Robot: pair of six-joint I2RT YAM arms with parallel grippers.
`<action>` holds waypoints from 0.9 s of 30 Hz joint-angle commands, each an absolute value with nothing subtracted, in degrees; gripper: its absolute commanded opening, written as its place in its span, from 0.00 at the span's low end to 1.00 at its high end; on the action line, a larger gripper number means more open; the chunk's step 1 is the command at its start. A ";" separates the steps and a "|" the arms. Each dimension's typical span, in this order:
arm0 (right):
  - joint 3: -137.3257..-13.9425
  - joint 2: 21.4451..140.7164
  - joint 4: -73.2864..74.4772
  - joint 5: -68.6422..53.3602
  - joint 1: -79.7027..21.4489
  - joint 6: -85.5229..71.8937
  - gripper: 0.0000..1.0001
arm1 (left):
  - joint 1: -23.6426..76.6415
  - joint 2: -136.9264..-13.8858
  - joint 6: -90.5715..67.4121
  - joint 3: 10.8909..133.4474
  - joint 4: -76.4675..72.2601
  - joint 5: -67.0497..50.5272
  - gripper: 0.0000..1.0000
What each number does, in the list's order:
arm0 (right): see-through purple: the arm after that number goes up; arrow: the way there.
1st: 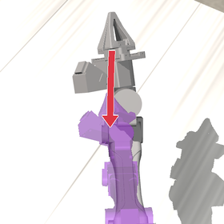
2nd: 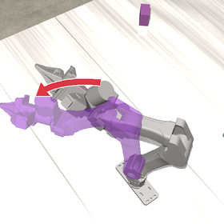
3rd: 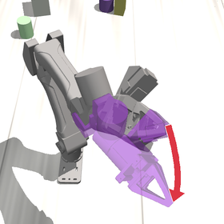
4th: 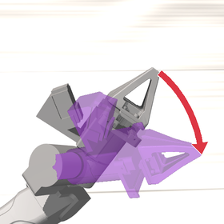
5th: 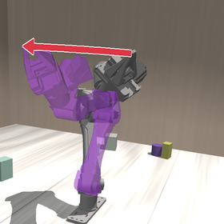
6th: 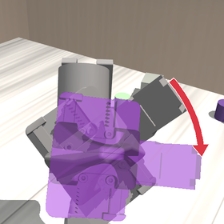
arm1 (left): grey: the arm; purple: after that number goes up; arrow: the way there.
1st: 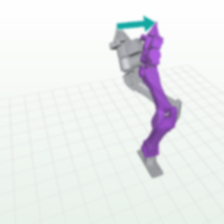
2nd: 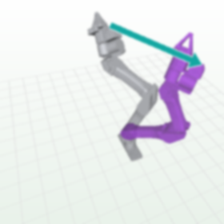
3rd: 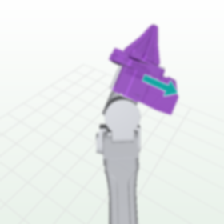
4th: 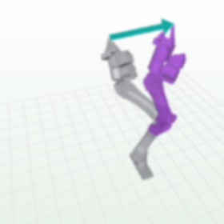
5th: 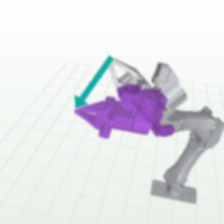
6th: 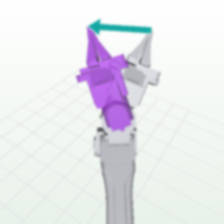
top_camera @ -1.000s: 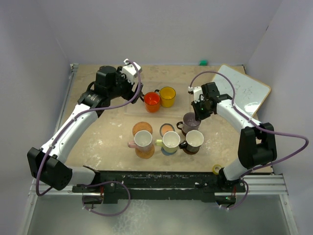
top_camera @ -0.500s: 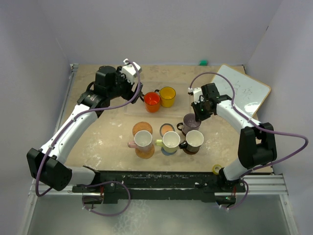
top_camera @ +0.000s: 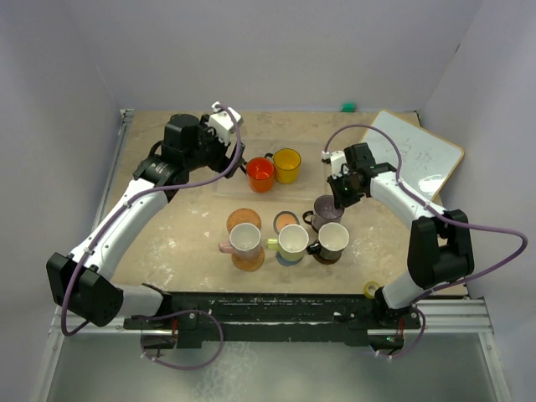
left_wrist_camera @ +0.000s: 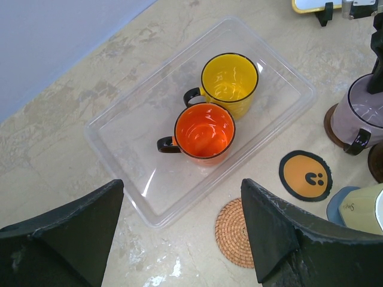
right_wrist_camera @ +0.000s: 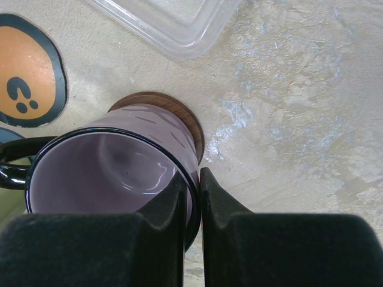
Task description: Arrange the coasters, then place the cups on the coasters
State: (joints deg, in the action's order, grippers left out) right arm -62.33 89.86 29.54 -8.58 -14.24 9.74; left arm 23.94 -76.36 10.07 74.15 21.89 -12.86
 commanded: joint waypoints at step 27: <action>-62.14 90.27 27.75 -9.76 -14.77 11.31 0.05 | 23.55 -74.74 9.58 74.24 19.17 -14.34 0.77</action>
